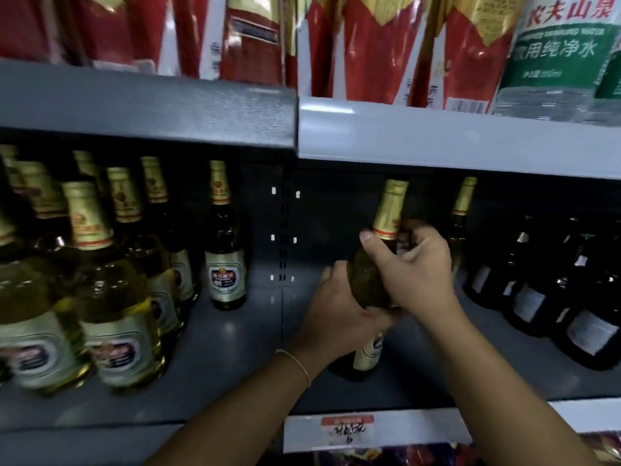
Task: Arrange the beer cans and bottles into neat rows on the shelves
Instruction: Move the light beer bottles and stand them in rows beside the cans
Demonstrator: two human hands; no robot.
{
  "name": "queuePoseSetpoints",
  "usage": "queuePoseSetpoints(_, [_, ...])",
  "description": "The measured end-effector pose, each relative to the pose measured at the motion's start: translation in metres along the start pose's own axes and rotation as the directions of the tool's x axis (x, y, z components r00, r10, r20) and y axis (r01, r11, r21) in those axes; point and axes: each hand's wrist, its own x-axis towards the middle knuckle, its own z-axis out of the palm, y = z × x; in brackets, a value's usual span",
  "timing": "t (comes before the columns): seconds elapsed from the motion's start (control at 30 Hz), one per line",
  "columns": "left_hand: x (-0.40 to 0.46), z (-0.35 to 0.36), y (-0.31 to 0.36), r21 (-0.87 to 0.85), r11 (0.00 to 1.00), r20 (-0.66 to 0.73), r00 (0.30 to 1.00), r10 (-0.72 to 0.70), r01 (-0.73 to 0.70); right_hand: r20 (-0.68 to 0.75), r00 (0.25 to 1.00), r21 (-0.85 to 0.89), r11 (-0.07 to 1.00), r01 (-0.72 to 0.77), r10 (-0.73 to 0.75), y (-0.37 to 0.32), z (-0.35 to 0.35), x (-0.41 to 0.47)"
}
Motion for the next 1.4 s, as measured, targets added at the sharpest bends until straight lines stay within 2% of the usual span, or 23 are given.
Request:
queuePoseSetpoints(0.13, [-0.018, -0.044, -0.018, 0.05, 0.998, -0.034, 0.999, -0.032, 0.033, 0.019, 1.0, -0.011, 1.0, -0.018, 0.018, -0.028, 0.04, -0.021])
queuePoseSetpoints(0.3, [-0.036, -0.086, -0.042, -0.01, 0.999, -0.119, 0.992, -0.049, 0.048, -0.006, 1.0, 0.046, 0.999, -0.029, 0.03, -0.056, 0.085, -0.042])
queuePoseSetpoints(0.5, [-0.051, -0.129, -0.065, -0.104, 0.991, -0.135, 0.986, -0.097, 0.083, 0.008, 0.999, 0.091, 0.995, -0.032, 0.032, -0.075, 0.128, -0.059])
queuePoseSetpoints(0.67, [-0.058, -0.144, -0.082, -0.148, 0.986, -0.125, 0.988, -0.093, 0.074, 0.013, 0.999, 0.115, 0.993, -0.04, 0.039, -0.084, 0.153, -0.071])
queuePoseSetpoints(0.87, [-0.062, -0.153, -0.096, -0.112, 0.993, -0.141, 0.988, -0.062, 0.046, -0.001, 1.0, 0.092, 0.996, -0.02, 0.02, -0.089, 0.171, -0.077])
queuePoseSetpoints(1.03, [-0.066, -0.147, -0.12, -0.072, 0.993, -0.117, 0.988, -0.105, 0.097, 0.026, 1.0, 0.107, 0.994, 0.006, -0.009, -0.086, 0.178, -0.079])
queuePoseSetpoints(1.13, [-0.071, -0.141, -0.132, 0.015, 0.99, -0.11, 0.985, -0.135, 0.138, 0.028, 0.999, 0.136, 0.99, 0.024, -0.028, -0.083, 0.179, -0.08])
queuePoseSetpoints(1.27, [-0.073, -0.136, -0.14, 0.099, 0.986, -0.131, 0.984, -0.122, 0.136, 0.112, 0.994, 0.184, 0.983, -0.012, -0.008, -0.075, 0.172, -0.08])
queuePoseSetpoints(1.4, [-0.074, -0.135, -0.141, 0.157, 0.978, -0.144, 0.983, -0.112, 0.135, 0.34, 0.94, 0.226, 0.973, -0.052, -0.029, -0.049, 0.154, -0.09])
